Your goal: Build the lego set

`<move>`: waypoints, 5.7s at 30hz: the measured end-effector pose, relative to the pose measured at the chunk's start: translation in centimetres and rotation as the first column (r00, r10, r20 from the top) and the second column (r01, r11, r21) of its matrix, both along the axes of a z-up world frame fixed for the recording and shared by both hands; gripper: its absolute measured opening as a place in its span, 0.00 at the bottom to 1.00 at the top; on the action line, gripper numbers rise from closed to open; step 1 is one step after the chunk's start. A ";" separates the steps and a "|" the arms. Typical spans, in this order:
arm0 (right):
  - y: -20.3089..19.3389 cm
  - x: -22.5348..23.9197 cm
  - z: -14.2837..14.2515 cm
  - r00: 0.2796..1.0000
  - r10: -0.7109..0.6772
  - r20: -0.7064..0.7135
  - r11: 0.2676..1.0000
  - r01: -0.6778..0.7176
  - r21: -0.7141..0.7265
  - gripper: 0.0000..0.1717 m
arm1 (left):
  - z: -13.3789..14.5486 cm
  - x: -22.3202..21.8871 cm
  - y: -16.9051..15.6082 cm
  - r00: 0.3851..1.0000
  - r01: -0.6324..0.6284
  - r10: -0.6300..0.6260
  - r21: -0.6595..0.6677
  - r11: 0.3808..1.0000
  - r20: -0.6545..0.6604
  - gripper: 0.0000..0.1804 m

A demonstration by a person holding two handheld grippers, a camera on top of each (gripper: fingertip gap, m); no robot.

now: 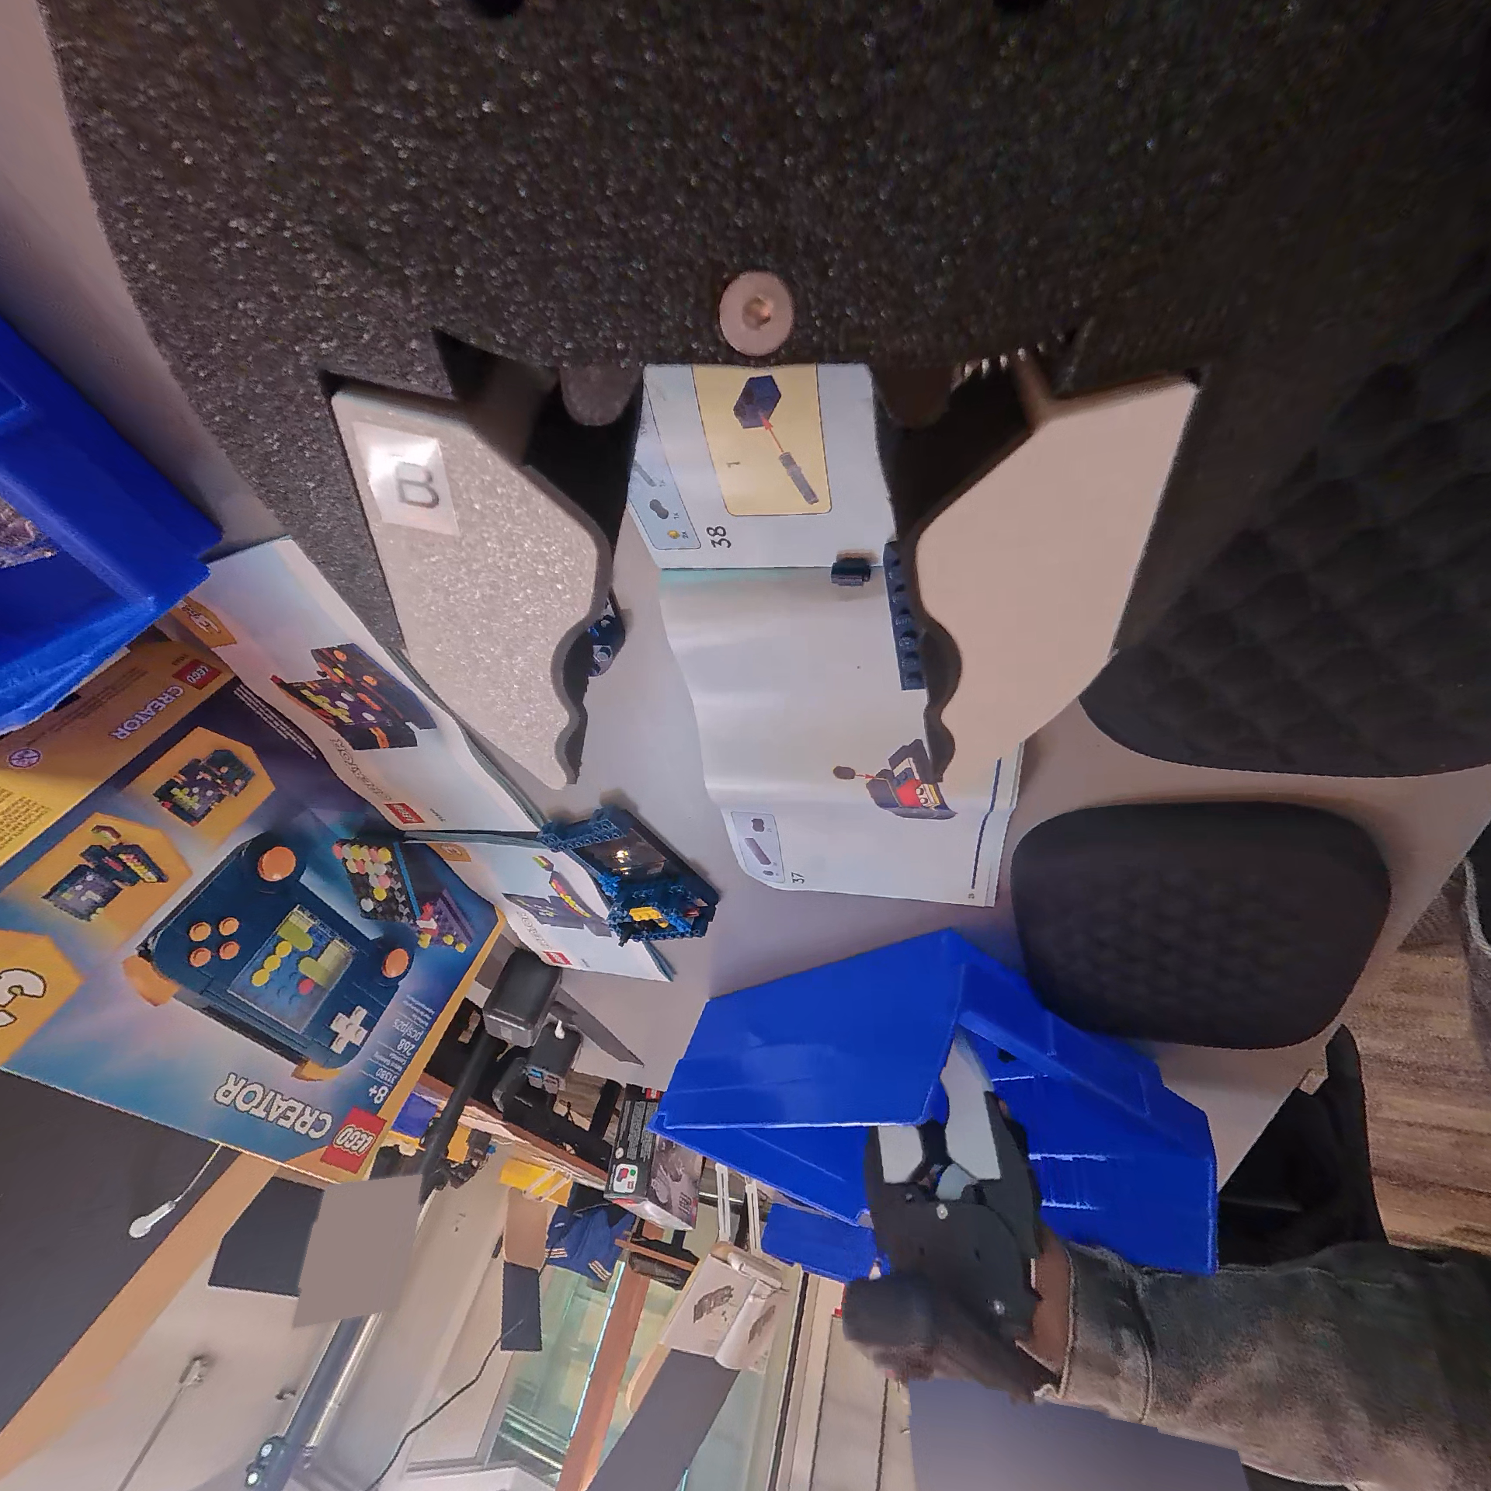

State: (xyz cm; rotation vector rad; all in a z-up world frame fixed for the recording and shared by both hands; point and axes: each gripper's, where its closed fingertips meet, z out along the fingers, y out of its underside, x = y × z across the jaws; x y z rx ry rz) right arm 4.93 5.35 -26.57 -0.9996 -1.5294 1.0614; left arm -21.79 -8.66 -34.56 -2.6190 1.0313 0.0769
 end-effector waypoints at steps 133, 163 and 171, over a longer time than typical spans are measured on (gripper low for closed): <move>11.9 10.6 7.8 0.628 -0.628 -0.458 0.666 0.130 -0.735 0.04 | 9.6 22.1 15.2 0.928 -0.079 -0.286 0.875 0.478 0.240 0.13; 9.1 5.7 4.8 0.781 -0.502 -0.371 0.863 0.480 -0.157 0.09 | 7.6 26.1 10.9 0.878 -0.087 -0.284 0.711 0.698 0.386 0.19; 10.4 5.6 3.3 0.760 -0.552 -0.342 0.824 0.559 -0.087 0.08 | 6.5 26.0 9.8 0.886 -0.003 -0.310 0.671 0.741 0.346 0.21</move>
